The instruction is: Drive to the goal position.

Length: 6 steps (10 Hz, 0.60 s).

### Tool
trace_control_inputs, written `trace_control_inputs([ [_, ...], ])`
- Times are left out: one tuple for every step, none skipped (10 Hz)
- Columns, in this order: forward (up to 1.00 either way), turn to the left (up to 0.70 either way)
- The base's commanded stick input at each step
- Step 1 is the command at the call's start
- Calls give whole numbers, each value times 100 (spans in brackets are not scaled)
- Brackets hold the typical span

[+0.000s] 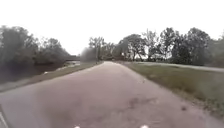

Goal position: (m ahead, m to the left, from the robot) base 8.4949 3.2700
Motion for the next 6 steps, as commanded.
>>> trace_control_inputs([
  [70, 0],
  [70, 0],
  [70, 0],
  [70, 0],
  [70, 0],
  [70, 0],
])
